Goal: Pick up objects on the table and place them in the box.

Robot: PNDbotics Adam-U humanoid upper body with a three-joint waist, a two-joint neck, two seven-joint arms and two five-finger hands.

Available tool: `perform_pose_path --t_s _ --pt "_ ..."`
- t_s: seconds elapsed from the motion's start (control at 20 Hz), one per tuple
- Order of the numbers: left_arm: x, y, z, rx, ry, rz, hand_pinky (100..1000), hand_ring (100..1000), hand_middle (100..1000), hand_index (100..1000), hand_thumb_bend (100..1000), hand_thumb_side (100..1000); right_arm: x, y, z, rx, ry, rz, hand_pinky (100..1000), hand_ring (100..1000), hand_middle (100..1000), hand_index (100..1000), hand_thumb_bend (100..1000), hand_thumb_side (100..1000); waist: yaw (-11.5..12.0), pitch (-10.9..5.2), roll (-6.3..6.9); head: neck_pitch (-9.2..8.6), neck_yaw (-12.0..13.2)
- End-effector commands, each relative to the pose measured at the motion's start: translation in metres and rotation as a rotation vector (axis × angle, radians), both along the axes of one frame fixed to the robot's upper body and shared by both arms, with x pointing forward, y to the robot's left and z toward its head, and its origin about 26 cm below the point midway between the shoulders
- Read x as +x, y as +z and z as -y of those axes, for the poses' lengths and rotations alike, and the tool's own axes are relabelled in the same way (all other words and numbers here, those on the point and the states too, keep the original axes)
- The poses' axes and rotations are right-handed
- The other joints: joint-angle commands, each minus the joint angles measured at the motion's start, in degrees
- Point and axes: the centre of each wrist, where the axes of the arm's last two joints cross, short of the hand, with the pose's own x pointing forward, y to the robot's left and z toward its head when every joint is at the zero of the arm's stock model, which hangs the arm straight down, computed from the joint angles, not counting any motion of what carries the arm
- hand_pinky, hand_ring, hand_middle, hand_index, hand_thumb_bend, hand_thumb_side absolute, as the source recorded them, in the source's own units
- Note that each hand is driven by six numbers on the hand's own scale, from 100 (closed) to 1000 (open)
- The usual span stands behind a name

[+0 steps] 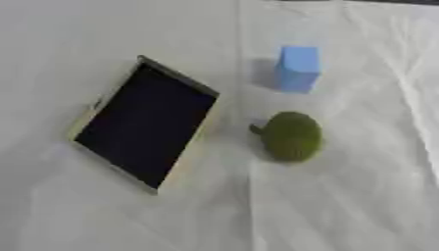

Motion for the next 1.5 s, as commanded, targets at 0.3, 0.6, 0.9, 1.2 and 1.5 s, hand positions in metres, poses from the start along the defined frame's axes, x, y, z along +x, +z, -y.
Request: perform_pose_path --t_s 0.3,0.6,0.9,1.2,1.5 --pt "-0.005 0.007 -0.001 0.007 0.000 0.023 876 861 933 876 100 672 -0.006 0.019 -0.005 -0.134 -0.002 0.068 882 819 706 848 100 130 0.0 -1.85 0.04 0.16 -0.3" --pt "-0.004 0.006 0.000 0.015 -0.008 0.023 876 862 934 876 100 672 -0.008 0.034 -0.015 -0.315 -0.028 0.126 885 843 747 864 100 101 0.3 -1.93 -0.08 0.24 -0.8" --pt "-0.003 0.007 0.001 0.023 -0.019 0.023 876 863 934 875 100 672 -0.007 0.041 -0.031 -0.504 -0.045 0.170 895 868 785 884 100 195 0.9 -1.94 -0.30 0.12 -1.2" --pt "-0.002 0.007 0.003 0.029 -0.028 0.023 877 864 935 875 100 672 -0.006 0.046 -0.044 -0.610 -0.062 0.192 911 898 823 903 100 280 1.3 -2.02 -0.41 0.14 -1.3" --pt "-0.001 0.006 0.004 0.035 -0.037 0.020 877 864 935 875 100 672 -0.002 0.054 -0.050 -0.680 -0.133 0.219 928 938 860 930 100 338 1.4 -2.25 -0.49 0.42 -1.6"
